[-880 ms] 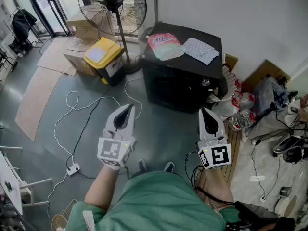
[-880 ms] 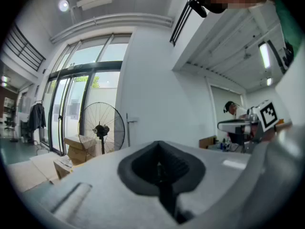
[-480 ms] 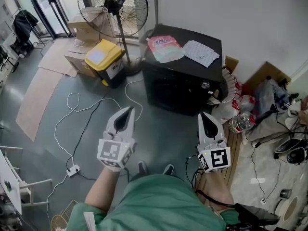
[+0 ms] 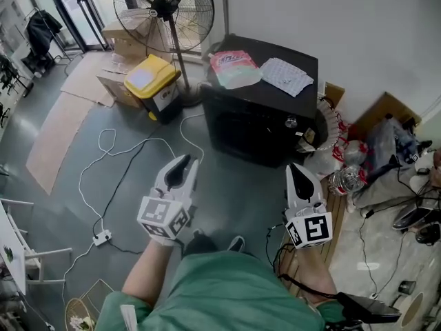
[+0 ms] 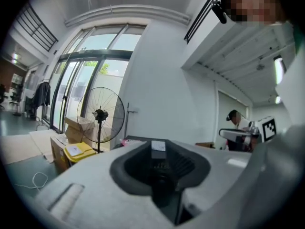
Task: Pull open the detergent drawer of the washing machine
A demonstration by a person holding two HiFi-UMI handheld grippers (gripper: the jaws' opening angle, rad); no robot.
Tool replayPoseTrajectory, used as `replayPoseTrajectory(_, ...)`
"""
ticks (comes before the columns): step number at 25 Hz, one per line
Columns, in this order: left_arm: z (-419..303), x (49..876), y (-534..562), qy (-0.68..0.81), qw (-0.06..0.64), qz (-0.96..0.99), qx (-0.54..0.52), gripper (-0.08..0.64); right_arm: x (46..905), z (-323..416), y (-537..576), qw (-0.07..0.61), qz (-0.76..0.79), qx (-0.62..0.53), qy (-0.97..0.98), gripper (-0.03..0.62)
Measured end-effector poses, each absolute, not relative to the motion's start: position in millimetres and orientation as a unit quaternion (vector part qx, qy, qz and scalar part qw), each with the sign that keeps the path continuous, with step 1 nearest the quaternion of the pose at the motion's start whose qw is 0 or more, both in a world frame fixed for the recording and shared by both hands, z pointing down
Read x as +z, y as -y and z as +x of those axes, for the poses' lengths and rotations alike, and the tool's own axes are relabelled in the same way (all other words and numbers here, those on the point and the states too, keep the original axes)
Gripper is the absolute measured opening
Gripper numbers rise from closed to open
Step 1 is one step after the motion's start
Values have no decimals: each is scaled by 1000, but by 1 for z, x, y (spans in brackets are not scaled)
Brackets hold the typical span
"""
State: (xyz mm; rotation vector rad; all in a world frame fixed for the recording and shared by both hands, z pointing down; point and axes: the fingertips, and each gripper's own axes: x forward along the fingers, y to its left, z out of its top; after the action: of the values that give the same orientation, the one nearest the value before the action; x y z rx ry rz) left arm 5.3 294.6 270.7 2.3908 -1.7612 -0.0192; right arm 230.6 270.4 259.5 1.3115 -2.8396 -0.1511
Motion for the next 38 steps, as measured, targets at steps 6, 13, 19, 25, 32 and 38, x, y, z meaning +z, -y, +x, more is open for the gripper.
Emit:
replayPoseTrajectory(6,8,288,-277,586,115,802,-2,196,265,229,-253,8,398,-39,916,12)
replayPoseTrajectory(13,-17,316,-232,561,149,814,-21,199,271,210,-213,16,406,-41,913,57)
replayPoseTrajectory(19,-51,346,-146,523,199,828,-47,199,275,184,-150,32,428,-36,903,74)
replayPoseTrajectory(25,-89,378,-65,490,229,840,-34,222,287,143,-82,42,446,4,894,125)
replayPoseTrajectory(32,-112,429,-2,433,298,850,-31,255,306,104,-30,45,464,44,884,158)
replayPoseTrajectory(38,-103,480,39,382,357,852,-30,255,317,96,-16,62,479,50,874,158)
